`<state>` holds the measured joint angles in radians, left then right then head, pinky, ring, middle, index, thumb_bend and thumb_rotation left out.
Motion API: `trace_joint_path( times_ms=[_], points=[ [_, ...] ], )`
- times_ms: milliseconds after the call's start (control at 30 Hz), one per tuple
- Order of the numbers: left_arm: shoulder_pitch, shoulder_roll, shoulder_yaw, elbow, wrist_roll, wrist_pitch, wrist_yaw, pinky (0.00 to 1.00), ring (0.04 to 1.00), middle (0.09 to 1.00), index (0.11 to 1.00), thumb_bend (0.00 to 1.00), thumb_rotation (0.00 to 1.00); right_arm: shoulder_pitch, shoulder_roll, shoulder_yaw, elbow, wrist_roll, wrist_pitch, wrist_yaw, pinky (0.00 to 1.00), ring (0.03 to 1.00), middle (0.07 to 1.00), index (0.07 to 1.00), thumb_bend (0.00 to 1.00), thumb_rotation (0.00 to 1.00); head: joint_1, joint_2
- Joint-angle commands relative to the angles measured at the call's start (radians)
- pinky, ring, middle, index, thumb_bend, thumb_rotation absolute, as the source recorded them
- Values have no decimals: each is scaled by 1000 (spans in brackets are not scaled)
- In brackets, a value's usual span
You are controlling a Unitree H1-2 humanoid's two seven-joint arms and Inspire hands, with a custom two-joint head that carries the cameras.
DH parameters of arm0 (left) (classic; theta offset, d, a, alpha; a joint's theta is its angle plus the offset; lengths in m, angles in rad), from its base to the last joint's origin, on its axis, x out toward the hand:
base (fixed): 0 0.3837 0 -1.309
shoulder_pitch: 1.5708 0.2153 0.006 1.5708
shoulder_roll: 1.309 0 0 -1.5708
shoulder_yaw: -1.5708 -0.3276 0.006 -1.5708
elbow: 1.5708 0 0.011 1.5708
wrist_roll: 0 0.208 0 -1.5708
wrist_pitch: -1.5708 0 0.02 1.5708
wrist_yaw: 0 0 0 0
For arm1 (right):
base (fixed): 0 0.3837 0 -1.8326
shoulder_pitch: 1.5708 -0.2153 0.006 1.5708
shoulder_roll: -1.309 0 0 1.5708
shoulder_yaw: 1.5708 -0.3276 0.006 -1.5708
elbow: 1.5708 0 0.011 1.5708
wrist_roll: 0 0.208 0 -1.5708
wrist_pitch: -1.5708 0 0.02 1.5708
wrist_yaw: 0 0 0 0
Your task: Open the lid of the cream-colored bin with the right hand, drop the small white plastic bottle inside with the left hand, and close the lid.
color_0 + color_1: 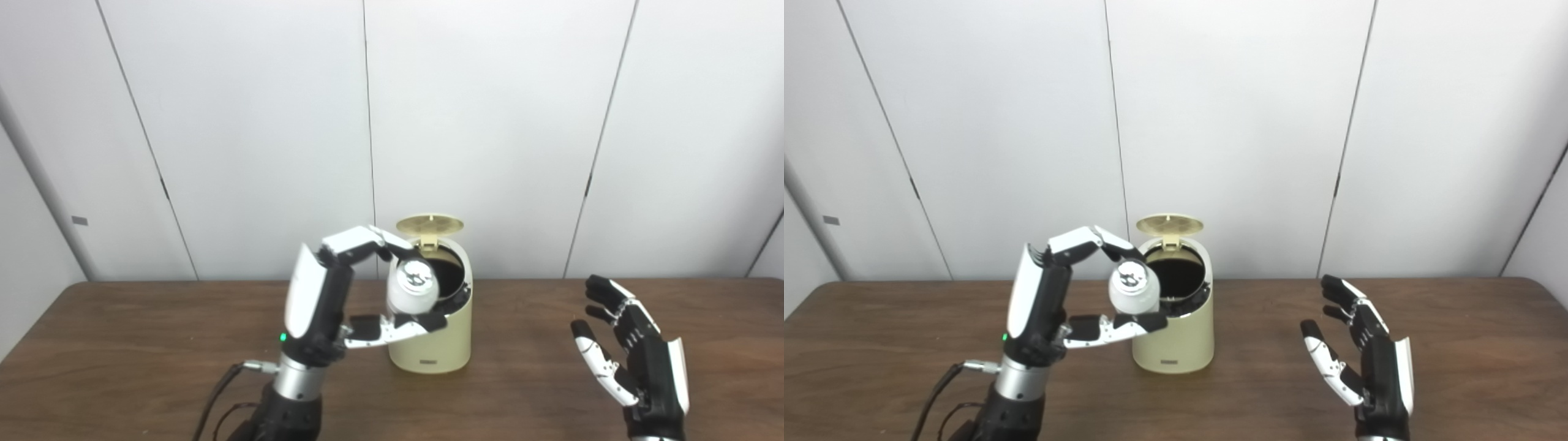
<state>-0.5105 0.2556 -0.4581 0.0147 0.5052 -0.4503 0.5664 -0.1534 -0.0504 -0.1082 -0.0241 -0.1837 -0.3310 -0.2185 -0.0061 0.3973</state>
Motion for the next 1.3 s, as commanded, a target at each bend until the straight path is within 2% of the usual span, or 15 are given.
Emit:
trace_joint_path(
  times_ms=[0,200,300,433,600,700,900,1033,1267],
  points=[
    [-73,17,-29,24,-3,-20,68,433,509,490,446,501,0,-31,-1,0,-13,0,-48,-5,723,796,789,757,218,382,-3,0],
    [-140,55,-145,100,-26,-20,165,455,515,490,440,499,0,-27,3,2,-14,-16,-39,-11,726,796,790,760,216,385,-22,-5],
    [-164,67,-194,125,-55,-20,192,443,518,488,440,499,0,-25,0,0,4,-20,-60,-15,729,796,788,758,217,404,-26,-6],
    [-195,79,-242,150,-65,-20,236,441,519,486,440,499,0,-17,-3,4,11,1,-78,-6,728,792,786,762,198,348,-31,1],
    [-241,101,-297,172,-60,-20,289,445,536,491,427,497,0,-8,0,5,5,-9,-83,-14,713,779,776,757,215,395,-44,0],
    [-262,112,-317,178,-42,-20,318,448,541,494,422,496,0,0,3,4,-8,-25,-77,-19,714,779,775,754,203,384,-48,7],
    [-299,139,-350,158,-79,-20,326,451,533,495,428,497,0,13,6,8,-19,-29,-73,-15,712,782,779,748,192,347,-57,8],
    [-324,152,-375,167,-85,-20,340,471,533,493,429,497,0,19,6,10,-18,-14,-72,-9,738,798,790,746,212,402,-60,9],
    [-351,163,-410,187,-87,-20,363,473,534,496,426,497,0,21,6,9,-16,-26,-77,-18,729,790,782,744,223,435,-68,-1]
  ],
)
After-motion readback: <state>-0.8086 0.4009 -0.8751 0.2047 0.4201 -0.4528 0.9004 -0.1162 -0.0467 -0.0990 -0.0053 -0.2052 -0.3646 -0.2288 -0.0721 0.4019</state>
